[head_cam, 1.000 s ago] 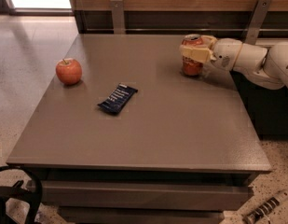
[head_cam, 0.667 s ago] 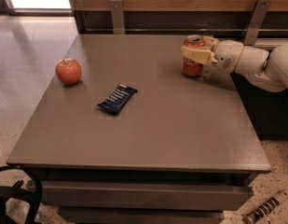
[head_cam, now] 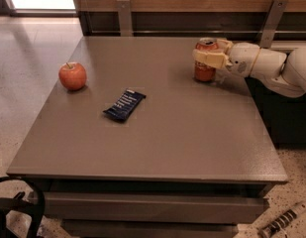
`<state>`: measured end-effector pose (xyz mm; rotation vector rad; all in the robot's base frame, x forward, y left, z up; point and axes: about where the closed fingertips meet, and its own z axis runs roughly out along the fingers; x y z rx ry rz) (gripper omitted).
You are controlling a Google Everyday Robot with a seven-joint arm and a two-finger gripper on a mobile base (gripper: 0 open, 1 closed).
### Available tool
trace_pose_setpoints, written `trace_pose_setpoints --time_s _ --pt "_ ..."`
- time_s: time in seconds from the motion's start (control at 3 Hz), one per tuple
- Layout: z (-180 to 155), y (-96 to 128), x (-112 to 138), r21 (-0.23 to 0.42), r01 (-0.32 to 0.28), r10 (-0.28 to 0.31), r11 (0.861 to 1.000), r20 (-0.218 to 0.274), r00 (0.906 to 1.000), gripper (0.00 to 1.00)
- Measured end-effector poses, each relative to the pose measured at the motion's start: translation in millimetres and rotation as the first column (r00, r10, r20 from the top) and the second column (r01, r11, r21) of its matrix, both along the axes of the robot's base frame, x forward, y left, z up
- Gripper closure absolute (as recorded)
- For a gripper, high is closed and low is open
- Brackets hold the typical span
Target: Place coke can upright
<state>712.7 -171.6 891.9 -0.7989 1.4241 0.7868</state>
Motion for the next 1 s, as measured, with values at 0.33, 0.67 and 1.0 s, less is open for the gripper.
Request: trace_pose_setpoints --time_s 0.33,0.67,1.0 --pt "0.7 0.0 0.0 0.0 0.0 0.0 1.0 0.0 1.0 0.43" --pt "1.0 0.3 0.0 0.0 0.0 0.0 1.0 0.0 1.0 0.12" --pt "1.0 0.3 0.0 0.0 0.0 0.0 1.0 0.0 1.0 0.0"
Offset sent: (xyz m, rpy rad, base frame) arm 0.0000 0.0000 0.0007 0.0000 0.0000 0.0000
